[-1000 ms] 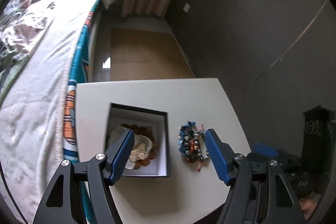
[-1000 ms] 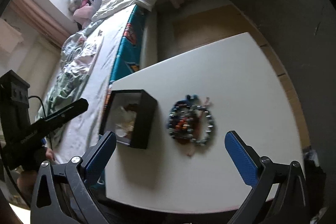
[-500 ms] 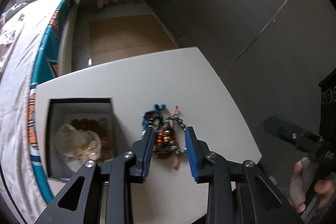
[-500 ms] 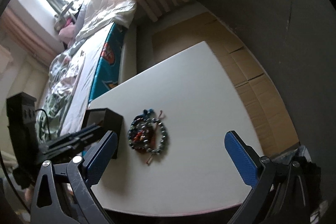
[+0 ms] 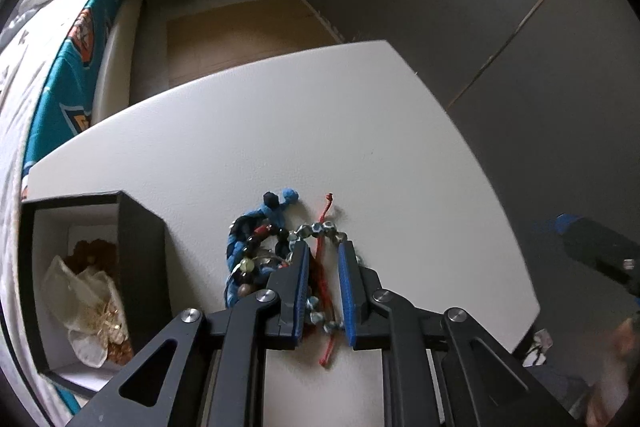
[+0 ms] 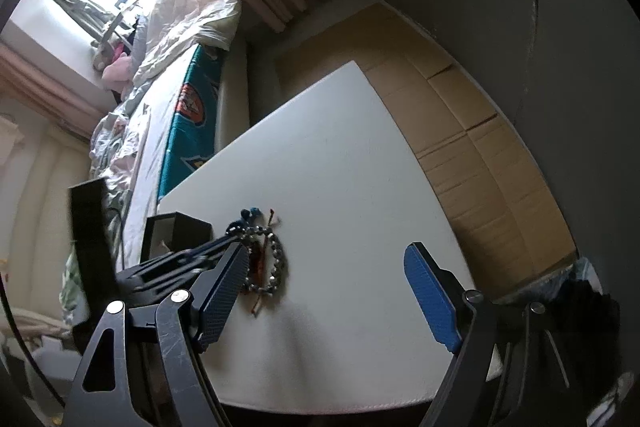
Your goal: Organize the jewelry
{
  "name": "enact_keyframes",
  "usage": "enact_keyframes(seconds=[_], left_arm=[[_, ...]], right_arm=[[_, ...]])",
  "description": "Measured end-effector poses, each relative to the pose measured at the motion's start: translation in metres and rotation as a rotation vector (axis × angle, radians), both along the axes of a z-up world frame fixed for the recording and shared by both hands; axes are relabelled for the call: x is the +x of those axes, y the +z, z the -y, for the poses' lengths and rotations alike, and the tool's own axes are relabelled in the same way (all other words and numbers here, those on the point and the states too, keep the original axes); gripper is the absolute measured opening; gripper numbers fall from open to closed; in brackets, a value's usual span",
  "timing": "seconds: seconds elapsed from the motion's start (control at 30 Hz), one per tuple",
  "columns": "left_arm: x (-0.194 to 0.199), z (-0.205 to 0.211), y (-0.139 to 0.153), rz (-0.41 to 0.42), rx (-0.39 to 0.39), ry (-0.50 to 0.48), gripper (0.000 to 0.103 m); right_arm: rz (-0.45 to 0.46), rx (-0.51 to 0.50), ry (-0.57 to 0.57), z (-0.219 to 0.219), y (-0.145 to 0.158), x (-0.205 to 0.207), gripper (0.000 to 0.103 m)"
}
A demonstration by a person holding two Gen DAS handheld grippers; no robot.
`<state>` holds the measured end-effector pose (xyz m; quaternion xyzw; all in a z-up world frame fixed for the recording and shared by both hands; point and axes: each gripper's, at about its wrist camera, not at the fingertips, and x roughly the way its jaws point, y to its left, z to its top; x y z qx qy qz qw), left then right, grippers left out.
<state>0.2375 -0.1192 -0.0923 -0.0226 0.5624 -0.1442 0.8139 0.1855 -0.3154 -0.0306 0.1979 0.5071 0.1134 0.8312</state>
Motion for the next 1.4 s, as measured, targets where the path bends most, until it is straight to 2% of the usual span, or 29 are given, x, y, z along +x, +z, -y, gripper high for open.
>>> enact_keyframes(seconds=[0.13,0.23,0.53,0.63,0.67,0.8,0.9,1.07,1.27,1.4], left_arm=[[0.005,0.001,-0.008,-0.016,0.016,-0.001,0.013],[0.006,0.004,-0.012,-0.018,0.06,-0.002,0.013],[0.004,-0.011,0.006,-0.007,-0.028,0.031,0.013],[0.006,-0.009,-0.004,-0.045,-0.017,0.036,0.013],[0.006,-0.008,-0.006,-0.042,-0.026,0.031,0.013],[0.006,0.002,-0.004,-0.007,0.038,-0.003,0.013],[0.004,-0.005,-0.003,-0.03,0.007,0.009,0.013],[0.004,-0.012,0.004,-0.022,-0.005,0.023,0.013],[0.007,-0.007,-0.008,-0.051,0.01,0.014,0.013],[0.008,-0.003,-0.007,-0.029,0.023,0.007,0.013]], right_arm=[[-0.024,0.005,0.001,-0.002,-0.007,0.006,0.082],[-0.028,0.002,0.004,-0.006,-0.007,0.008,0.082],[-0.022,-0.006,-0.006,-0.009,-0.005,0.004,0.082],[-0.014,-0.015,-0.008,-0.011,-0.003,0.004,0.082],[-0.015,-0.017,-0.014,-0.012,-0.003,0.004,0.082],[-0.031,-0.028,-0.026,-0.014,-0.009,0.006,0.082],[-0.044,-0.039,-0.035,-0.016,-0.011,0.008,0.082],[-0.057,-0.042,-0.04,-0.02,-0.015,0.012,0.082],[-0.058,-0.04,-0.027,-0.03,-0.015,0.012,0.082],[-0.059,-0.049,-0.025,-0.032,-0.015,0.013,0.082]])
